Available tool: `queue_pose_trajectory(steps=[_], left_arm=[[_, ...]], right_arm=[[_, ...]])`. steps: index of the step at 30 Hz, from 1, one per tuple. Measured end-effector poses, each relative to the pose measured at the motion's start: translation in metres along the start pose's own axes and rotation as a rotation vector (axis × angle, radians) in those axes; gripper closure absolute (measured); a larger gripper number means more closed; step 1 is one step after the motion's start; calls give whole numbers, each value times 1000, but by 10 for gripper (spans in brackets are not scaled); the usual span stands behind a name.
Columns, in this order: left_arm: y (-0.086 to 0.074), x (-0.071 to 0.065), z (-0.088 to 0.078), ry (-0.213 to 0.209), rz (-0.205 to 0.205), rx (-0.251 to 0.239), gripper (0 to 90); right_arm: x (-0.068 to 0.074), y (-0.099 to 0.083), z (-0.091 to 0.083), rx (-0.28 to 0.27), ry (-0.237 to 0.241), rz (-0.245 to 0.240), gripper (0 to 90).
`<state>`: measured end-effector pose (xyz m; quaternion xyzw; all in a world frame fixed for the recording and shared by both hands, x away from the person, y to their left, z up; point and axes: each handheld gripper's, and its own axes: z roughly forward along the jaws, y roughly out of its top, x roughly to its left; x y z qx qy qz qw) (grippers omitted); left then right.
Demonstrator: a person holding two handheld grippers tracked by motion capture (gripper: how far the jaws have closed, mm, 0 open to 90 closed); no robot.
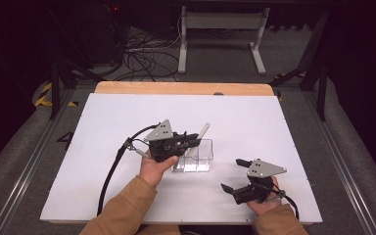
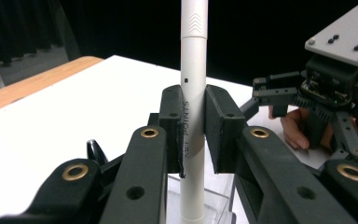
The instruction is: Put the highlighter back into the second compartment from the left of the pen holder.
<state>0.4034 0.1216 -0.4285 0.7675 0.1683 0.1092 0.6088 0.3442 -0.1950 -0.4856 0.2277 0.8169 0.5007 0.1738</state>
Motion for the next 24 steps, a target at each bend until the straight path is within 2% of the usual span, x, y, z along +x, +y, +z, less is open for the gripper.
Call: queue_pose_trajectory(steps=[4,9,14,19,24], left_arm=[[-1,-1,-1,3,0,13,782],[0,-3,-6,11,22,41,782],[0,-3,-8,7,19,58,782],[0,-3,-8,29,31,75,774],[5,-4,-14,72,-3,86,503]], right_arm=[[0,0,0,-1,2,3,14],[0,0,0,-1,3,1,14],[0,0,0,-1,3,1,14],[0,0,0,-1,4,1,14],[0,0,0,-1,7,1,14]])
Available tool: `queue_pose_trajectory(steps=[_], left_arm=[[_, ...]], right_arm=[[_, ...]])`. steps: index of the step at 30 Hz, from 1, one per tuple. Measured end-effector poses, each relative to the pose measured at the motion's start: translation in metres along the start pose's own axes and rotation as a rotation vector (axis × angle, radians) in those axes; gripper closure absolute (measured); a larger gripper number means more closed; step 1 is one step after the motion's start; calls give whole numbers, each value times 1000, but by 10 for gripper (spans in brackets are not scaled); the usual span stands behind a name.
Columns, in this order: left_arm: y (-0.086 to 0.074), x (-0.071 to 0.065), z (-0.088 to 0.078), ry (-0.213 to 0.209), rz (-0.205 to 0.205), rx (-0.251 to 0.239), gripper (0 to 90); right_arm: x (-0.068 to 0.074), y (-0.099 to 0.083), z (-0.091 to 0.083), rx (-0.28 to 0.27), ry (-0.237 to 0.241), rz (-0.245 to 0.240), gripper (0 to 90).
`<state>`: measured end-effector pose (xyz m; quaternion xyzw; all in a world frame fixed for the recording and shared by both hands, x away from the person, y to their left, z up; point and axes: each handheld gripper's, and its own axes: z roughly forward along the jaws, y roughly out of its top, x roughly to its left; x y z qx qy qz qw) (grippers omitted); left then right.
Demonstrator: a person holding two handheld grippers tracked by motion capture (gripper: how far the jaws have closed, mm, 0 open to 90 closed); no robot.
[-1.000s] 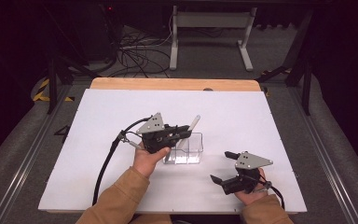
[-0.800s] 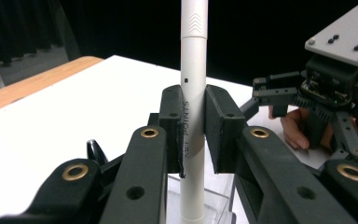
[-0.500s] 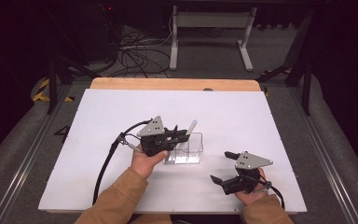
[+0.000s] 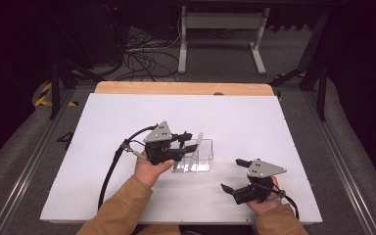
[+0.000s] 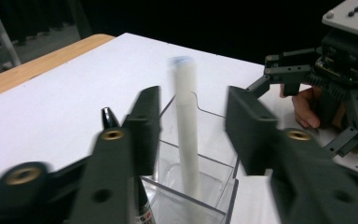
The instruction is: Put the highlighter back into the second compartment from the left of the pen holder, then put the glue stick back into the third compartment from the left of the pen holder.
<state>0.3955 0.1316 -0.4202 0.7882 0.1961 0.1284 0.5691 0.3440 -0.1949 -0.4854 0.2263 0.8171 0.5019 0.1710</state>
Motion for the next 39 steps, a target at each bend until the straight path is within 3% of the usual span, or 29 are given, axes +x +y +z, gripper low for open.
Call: queue_pose_trajectory(steps=[6,13,17,23,39], left_arm=[[12,-3,-18,52,-11,-38,322],[25,-2,-44,109,-17,-20,239],[25,2,-52,142,-39,8,221],[22,2,-63,195,-35,48,209],[7,1,-84,226,-56,129,221]], right_arm=[[0,0,0,-4,2,-1,14],[0,0,0,-5,1,-1,14],[0,0,0,-3,-1,-3,14],[-1,0,-1,-9,0,4,14],[-2,-1,-2,-18,-6,7,11]])
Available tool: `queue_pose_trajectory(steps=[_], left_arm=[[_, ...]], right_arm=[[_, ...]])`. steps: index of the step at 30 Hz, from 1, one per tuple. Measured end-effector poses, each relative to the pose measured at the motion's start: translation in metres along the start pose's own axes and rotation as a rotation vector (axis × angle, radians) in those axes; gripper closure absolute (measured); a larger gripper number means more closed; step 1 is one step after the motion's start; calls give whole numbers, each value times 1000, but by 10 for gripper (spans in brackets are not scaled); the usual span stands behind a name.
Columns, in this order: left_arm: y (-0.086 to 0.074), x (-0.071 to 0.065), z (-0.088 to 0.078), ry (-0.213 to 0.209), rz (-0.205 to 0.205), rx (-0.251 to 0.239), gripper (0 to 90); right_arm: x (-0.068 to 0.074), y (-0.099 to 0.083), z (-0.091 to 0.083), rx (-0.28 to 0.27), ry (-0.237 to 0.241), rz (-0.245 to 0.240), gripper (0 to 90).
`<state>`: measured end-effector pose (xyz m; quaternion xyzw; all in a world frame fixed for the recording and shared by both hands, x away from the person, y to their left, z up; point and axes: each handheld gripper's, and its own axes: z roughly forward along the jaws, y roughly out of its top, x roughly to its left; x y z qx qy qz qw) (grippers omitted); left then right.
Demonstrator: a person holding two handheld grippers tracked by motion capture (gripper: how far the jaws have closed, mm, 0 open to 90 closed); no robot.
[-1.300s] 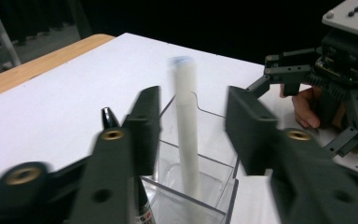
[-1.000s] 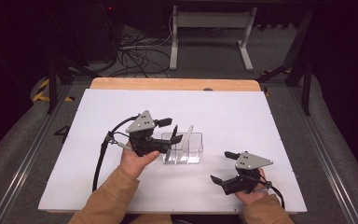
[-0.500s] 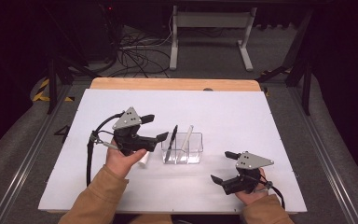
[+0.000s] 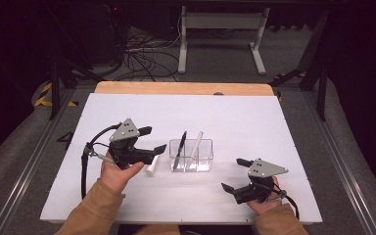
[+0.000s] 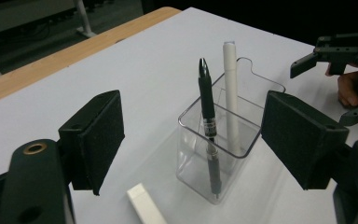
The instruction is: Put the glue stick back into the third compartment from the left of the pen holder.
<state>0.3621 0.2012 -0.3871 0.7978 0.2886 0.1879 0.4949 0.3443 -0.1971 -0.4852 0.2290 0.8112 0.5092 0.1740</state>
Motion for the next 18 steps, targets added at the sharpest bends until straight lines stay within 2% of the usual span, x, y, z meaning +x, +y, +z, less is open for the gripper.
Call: queue_pose_trajectory(steps=[5,13,15,18], left_arm=[[-7,1,0,-2,-32,42,237],[-21,0,8,33,-40,179,239],[-25,-1,12,53,-26,222,235],[-31,-1,18,69,-26,274,232]], right_arm=[[0,0,-1,-1,1,4,11],[0,0,0,-2,4,2,11],[0,0,0,-1,3,1,11],[0,0,0,-2,3,1,11]])
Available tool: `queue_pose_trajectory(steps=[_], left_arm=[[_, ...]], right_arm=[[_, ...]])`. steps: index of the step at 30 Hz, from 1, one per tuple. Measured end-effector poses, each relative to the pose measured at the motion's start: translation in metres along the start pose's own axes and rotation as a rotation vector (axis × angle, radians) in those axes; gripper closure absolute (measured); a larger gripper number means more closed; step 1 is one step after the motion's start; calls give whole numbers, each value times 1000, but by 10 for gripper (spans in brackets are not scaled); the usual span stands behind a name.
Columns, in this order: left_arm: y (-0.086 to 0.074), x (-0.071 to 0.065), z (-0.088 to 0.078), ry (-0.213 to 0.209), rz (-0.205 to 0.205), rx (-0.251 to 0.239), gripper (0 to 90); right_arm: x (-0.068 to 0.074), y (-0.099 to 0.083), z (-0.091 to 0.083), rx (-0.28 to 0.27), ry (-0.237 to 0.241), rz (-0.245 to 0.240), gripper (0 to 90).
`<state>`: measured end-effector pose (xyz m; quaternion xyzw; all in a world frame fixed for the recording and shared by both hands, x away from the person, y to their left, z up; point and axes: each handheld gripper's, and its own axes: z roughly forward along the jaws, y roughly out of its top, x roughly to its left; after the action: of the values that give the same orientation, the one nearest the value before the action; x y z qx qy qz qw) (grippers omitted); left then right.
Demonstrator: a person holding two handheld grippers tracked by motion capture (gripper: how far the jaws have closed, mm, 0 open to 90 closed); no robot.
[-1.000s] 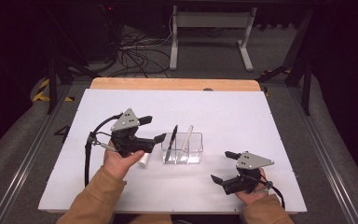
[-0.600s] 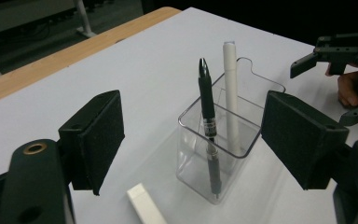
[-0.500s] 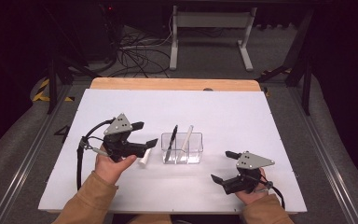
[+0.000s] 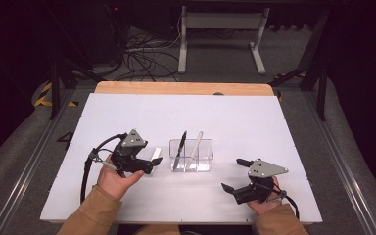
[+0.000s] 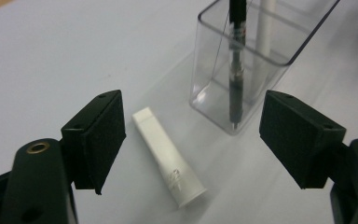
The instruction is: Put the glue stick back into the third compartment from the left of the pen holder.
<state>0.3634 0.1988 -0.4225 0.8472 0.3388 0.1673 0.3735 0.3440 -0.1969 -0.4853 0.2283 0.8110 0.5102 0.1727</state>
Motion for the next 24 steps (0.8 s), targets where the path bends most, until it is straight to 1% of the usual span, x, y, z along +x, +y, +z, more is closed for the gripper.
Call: queue_pose_trajectory(steps=[3,4,5,9,13,14,16,18,20,22,24], left_arm=[[-4,1,6,8,-13,47,232],[-5,0,8,12,-23,56,232],[-6,1,10,16,-18,75,233],[-10,-1,16,11,-28,109,233],[-14,-2,22,18,-19,148,242],[-15,-2,24,23,-11,165,244],[-17,-2,27,34,-8,185,252],[-17,-2,30,35,-8,201,258],[-17,-4,33,32,2,216,272],[-19,-4,35,42,10,238,280],[-20,-3,37,42,11,255,285]], right_arm=[[0,0,0,1,1,-1,11],[0,0,0,0,1,0,11],[0,0,0,1,1,0,11],[0,0,0,1,2,-1,11],[0,0,0,2,0,0,11],[0,0,0,2,0,0,11],[0,0,0,2,0,-1,11],[0,0,0,2,0,-1,11],[0,0,1,5,1,-3,11],[0,0,1,7,1,-4,11],[0,0,1,7,1,-3,11]])
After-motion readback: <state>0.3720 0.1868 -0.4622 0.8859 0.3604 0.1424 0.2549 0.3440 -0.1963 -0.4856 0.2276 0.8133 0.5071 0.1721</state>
